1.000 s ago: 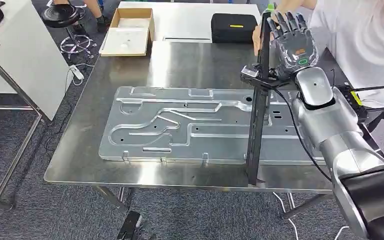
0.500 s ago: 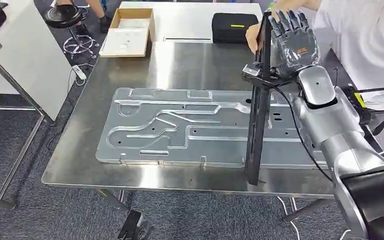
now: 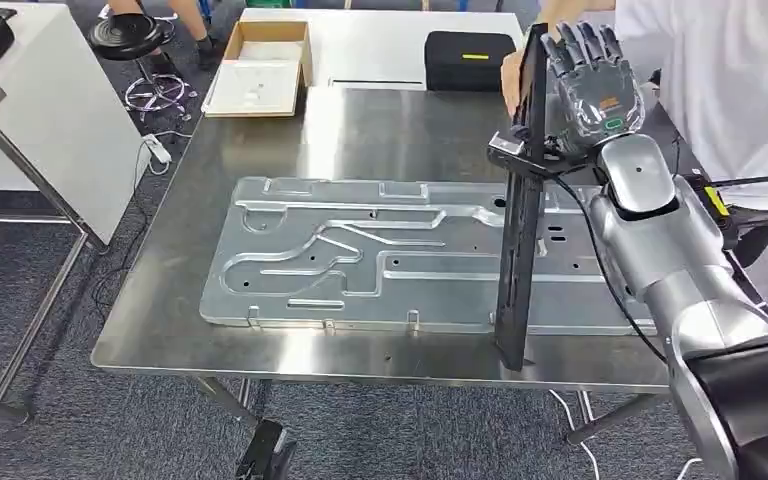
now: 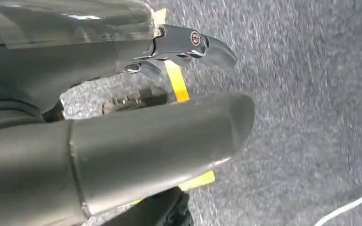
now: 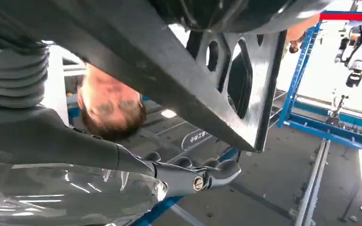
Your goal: Take the parts from the cabinet and place them on the table.
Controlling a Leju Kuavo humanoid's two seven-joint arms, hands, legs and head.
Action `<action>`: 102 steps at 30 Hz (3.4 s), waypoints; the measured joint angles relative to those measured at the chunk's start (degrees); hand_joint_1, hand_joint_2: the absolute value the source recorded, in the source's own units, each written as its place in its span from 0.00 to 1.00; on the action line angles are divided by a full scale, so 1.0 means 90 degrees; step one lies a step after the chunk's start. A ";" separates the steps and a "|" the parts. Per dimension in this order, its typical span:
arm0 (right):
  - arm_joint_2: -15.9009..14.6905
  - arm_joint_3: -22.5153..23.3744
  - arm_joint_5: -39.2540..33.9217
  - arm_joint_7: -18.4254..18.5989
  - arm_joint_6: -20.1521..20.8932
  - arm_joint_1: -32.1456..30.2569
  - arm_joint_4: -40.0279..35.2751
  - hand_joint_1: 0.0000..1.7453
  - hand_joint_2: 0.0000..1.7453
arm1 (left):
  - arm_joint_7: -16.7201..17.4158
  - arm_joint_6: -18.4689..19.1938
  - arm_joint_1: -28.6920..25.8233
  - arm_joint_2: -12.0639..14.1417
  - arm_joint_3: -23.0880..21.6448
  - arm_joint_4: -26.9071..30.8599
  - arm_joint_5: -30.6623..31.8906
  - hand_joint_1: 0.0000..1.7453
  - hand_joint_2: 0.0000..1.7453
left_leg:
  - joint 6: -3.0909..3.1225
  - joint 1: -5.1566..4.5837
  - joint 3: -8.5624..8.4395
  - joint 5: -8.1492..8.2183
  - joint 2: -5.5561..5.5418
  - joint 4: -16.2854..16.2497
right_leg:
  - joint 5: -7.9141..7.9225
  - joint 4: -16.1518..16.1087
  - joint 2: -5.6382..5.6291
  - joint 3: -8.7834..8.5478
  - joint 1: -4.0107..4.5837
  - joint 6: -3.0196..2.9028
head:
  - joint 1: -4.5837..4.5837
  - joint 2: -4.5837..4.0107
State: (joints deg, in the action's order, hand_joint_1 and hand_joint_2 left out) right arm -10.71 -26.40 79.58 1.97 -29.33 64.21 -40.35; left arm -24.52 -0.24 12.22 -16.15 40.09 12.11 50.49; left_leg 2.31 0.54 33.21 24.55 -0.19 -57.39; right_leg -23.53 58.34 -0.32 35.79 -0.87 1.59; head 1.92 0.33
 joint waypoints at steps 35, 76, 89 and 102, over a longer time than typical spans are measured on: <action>-0.0010 0.0651 -0.0194 -0.0291 -0.0971 -0.0731 -0.1192 0.00 0.00 | 0.0056 0.0002 0.0027 -0.0032 -0.0007 0.0000 0.0112 0.00 0.00 | 0.0040 0.0002 0.0043 -0.0022 0.0021 0.0008 | -0.0938 0.1828 0.0029 0.0853 0.0006 0.0102 | 0.0002 0.0000; 0.0199 0.1370 -0.0903 -0.0913 -0.1188 -0.0900 -0.2358 0.00 0.00 | 0.0153 0.0032 0.0093 -0.0107 -0.0104 0.0000 0.0177 0.00 0.00 | -0.0218 -0.0018 0.0073 0.0116 -0.0034 -0.0101 | -0.0028 0.0051 0.0025 0.0067 -0.0032 -0.0143 | -0.0002 0.0000; 0.0260 0.1372 -0.0913 -0.0896 -0.1188 -0.0933 -0.2402 0.00 0.00 | 0.0153 0.0046 0.0072 -0.0104 -0.0107 0.0000 0.0197 0.00 0.00 | -0.0171 -0.0031 0.0188 0.0017 -0.0020 -0.0152 | -0.0122 0.0069 0.0063 -0.0020 0.0058 -0.0154 | -0.0002 0.0000; 0.0258 0.1472 -0.0908 -0.0913 -0.1188 -0.1043 -0.2450 0.00 0.00 | 0.0155 0.0051 0.0095 -0.0109 -0.0114 0.0000 0.0214 0.00 0.00 | -0.0057 -0.0030 0.0160 0.0023 -0.0024 -0.0133 | -0.0127 0.0124 0.0073 0.0044 -0.0022 0.0037 | 0.0002 0.0000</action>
State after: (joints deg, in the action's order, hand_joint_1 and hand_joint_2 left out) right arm -8.39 -13.16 71.41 -6.25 -40.02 54.82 -62.40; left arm -23.12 0.22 13.08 -17.14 39.06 12.11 52.41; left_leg 1.79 0.27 34.65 24.75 -0.41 -58.59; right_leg -24.67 59.45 0.34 36.18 -1.08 1.93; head 1.94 0.33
